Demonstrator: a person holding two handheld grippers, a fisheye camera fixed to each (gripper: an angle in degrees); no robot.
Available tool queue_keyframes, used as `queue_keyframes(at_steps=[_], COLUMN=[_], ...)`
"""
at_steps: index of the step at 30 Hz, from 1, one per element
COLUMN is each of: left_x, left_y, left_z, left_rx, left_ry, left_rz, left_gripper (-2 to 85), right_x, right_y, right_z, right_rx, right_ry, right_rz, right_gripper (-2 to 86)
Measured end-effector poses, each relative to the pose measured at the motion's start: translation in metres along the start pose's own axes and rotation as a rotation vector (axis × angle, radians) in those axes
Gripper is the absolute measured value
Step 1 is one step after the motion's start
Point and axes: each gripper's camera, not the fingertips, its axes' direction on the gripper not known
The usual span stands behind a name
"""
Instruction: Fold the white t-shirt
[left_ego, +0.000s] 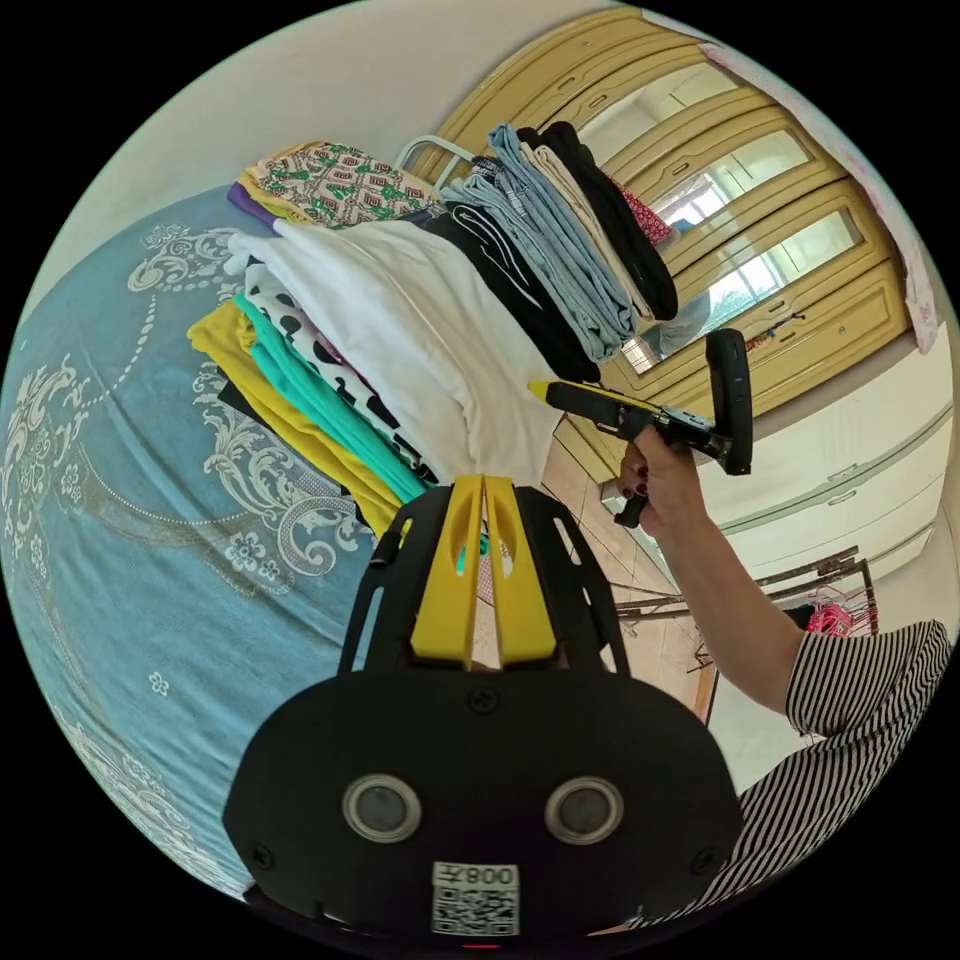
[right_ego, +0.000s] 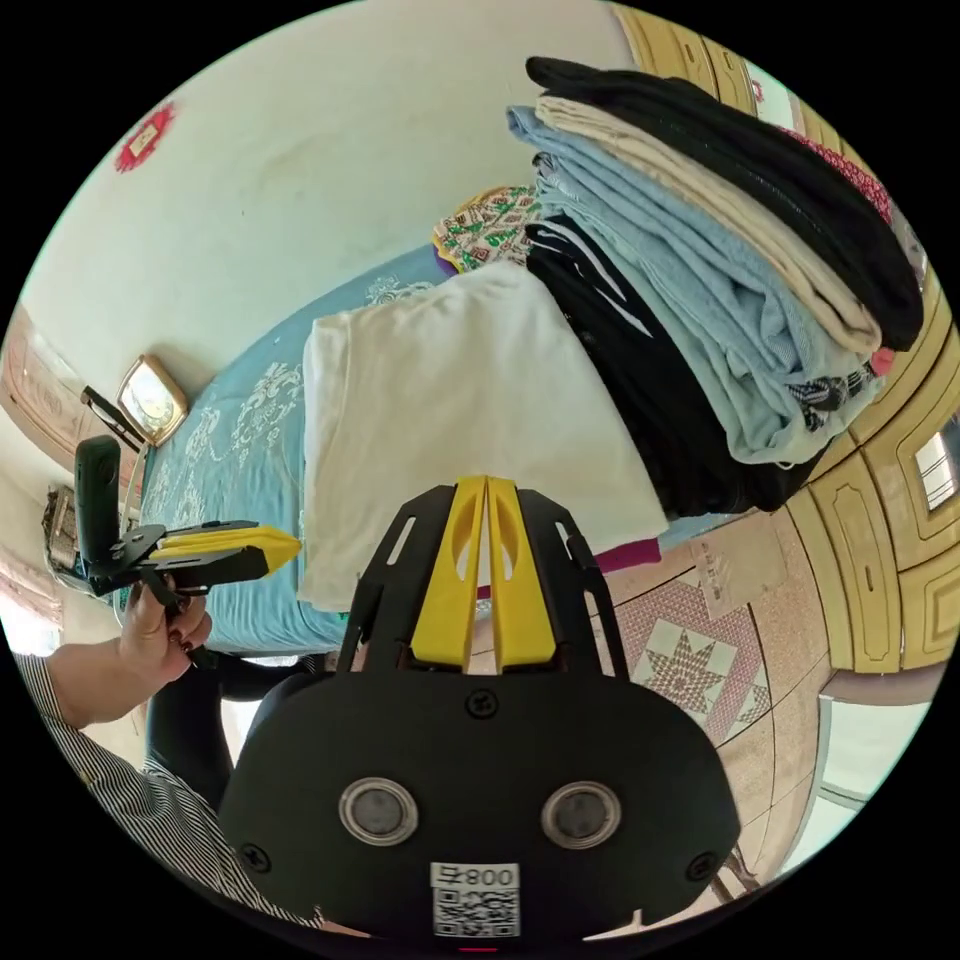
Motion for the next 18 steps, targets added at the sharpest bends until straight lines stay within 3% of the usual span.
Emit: queue_keyframes(at_steps=[7, 11, 18], left_x=[0.022, 0.030, 0.017], left_y=[0.021, 0.043, 0.078], left_z=[-0.063, -0.101, -0.175], left_rx=[0.034, 0.031, 0.081], left_ry=[0.071, 0.053, 0.022], left_rz=[0.006, -0.008, -0.083], left_gripper=[0.1, 0.1, 0.2], right_x=[-0.067, -0.107, -0.122], right_y=[-0.050, -0.098, -0.102], right_z=[-0.019, 0.047, 0.034], right_rx=[0.124, -0.082, -0.047], right_ry=[-0.095, -0.100, -0.065], right_rz=[-0.090, -0.121, -0.110], right_gripper=[0.1, 0.2, 0.2])
